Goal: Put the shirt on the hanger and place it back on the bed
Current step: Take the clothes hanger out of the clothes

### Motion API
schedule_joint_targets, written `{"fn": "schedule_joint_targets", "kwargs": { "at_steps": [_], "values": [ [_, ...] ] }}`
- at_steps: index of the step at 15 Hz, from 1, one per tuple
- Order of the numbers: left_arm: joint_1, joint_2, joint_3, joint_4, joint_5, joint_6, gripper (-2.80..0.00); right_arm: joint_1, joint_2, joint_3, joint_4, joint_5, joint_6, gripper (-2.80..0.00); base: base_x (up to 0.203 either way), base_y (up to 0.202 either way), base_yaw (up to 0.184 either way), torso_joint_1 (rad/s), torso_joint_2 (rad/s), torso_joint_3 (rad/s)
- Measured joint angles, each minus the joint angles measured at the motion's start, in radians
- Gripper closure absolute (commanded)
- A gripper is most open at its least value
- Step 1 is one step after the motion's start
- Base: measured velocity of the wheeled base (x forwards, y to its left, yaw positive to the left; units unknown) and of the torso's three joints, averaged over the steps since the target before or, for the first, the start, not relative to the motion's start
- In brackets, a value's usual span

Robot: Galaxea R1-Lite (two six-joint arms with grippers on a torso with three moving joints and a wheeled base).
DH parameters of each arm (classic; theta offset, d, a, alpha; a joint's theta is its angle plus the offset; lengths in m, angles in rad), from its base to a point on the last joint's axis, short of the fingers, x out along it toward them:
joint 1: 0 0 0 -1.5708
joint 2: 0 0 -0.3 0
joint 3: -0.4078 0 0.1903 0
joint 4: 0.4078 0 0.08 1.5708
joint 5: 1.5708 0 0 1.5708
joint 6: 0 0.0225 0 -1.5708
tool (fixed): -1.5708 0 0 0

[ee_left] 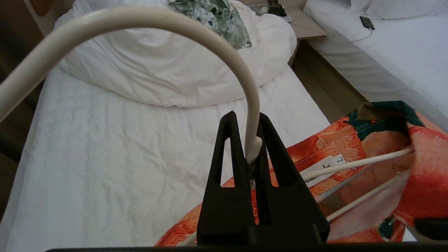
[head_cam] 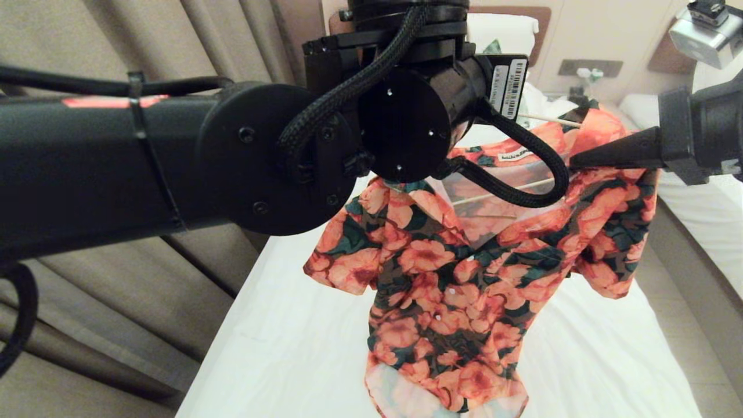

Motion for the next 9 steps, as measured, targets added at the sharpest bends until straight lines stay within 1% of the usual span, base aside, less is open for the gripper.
{"fn": "schedule_joint_targets", "kwargs": {
  "at_steps": [5,7,9],
  "values": [
    [-0.012,0.011,0.002,0.0,0.001,-0.003,0.0,0.002,-0.03,0.005,0.002,0.002,0.0,0.0,0.0,0.0,0.0,0.0,0.0,0.0],
    [-0.016,0.017,0.002,-0.001,0.001,-0.004,0.0,0.015,-0.038,0.007,0.003,0.003,0.0,0.0,0.0,0.0,0.0,0.0,0.0,0.0],
    [-0.029,0.025,0.008,-0.001,0.002,-0.024,0.0,0.021,-0.051,0.011,0.003,0.003,0.0,0.0,0.0,0.0,0.0,0.0,0.0,0.0]
  ]
}}
